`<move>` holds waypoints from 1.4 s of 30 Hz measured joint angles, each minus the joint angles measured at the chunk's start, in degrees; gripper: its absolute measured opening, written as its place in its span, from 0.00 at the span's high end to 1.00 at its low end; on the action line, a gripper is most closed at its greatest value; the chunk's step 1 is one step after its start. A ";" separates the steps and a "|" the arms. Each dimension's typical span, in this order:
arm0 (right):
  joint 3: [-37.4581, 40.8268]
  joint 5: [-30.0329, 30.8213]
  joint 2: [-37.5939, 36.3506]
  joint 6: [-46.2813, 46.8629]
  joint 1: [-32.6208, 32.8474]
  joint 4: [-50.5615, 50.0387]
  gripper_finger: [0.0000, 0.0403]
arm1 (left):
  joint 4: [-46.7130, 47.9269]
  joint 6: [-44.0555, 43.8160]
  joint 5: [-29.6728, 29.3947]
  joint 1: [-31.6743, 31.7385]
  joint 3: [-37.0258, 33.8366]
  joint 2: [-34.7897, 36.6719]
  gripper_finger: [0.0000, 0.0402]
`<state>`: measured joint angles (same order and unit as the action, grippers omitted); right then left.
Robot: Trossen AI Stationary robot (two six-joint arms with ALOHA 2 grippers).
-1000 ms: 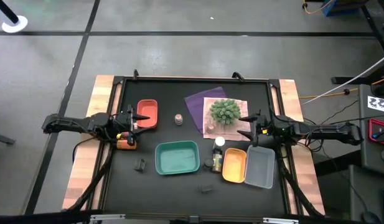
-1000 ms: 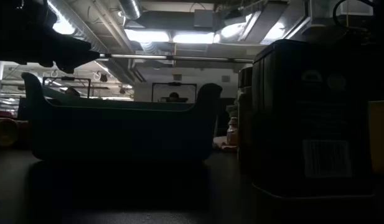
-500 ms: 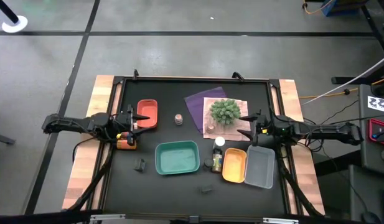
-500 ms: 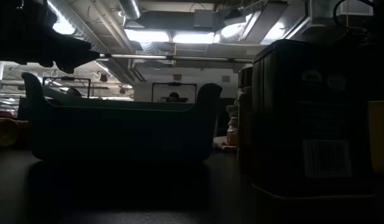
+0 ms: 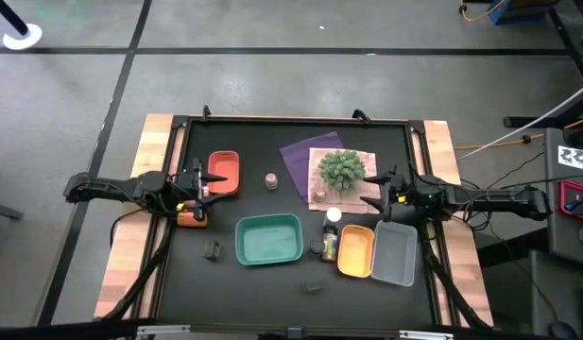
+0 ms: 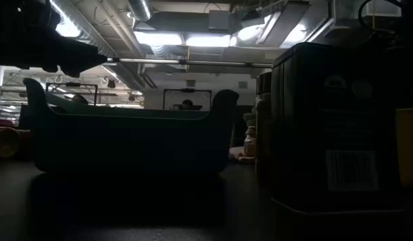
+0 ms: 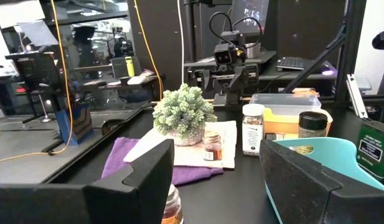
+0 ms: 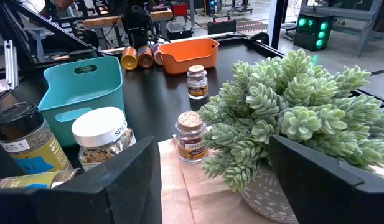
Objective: Sort spices by type
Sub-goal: Put the white seasoning bottle into the transparent bin
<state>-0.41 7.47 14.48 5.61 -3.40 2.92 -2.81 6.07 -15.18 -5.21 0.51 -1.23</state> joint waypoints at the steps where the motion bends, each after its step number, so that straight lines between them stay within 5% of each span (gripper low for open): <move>1: -0.01 -0.08 0.00 0.00 0.00 0.00 0.22 | 0.00 0.00 -0.02 0.00 0.02 0.00 0.43; 18: -0.32 -13.06 0.01 3.57 0.02 0.46 0.22 | 0.00 -0.23 0.00 0.00 0.02 0.00 0.43; 33: -11.03 -11.61 0.08 12.17 0.00 0.05 0.22 | 0.00 -3.30 -0.02 0.00 0.02 0.00 0.43; 42: -18.99 -14.27 11.74 12.12 0.00 0.02 0.22 | 0.00 -8.15 -0.02 0.00 0.02 0.02 0.43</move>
<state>-19.40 -6.80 26.22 17.73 -3.40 2.94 -2.81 -2.09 -15.20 -5.21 0.54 -1.21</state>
